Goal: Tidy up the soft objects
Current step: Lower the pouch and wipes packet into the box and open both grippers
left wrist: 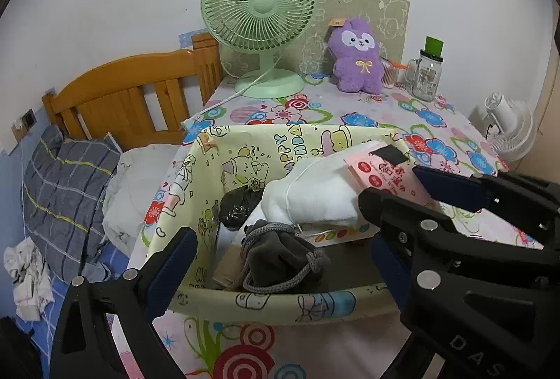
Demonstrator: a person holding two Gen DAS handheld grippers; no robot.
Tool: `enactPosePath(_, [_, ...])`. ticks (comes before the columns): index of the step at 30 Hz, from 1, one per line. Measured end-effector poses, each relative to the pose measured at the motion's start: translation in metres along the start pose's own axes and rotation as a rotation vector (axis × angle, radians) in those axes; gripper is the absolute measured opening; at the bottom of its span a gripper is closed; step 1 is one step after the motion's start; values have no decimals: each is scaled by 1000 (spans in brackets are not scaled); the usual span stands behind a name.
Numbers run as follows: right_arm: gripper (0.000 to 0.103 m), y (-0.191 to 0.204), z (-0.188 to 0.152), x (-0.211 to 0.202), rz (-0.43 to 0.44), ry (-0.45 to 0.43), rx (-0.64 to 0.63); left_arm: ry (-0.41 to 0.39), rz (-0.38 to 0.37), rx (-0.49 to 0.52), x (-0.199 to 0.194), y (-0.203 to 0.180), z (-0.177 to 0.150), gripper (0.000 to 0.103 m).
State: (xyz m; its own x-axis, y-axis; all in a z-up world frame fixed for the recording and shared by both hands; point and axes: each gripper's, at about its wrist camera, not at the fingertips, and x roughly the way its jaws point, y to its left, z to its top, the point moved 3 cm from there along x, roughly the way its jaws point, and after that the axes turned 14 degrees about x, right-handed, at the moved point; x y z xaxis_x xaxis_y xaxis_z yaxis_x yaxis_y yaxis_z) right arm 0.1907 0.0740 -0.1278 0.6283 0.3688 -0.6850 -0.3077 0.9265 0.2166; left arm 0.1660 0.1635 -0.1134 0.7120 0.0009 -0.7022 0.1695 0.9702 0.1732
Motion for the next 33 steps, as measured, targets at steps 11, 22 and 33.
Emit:
enactPosePath(11, [80,-8,-2,-26,3,-48,27,-19,-4,-27,-15,-3,2,101])
enactPosePath(22, [80,-29,-6,-51,-25,-81,55,-56,-10,-16,-31,-24,7,102])
enactPosePath(33, [81,-61,-10,-60,-81,-83,92,-61,10,30,-24,-51,16,103])
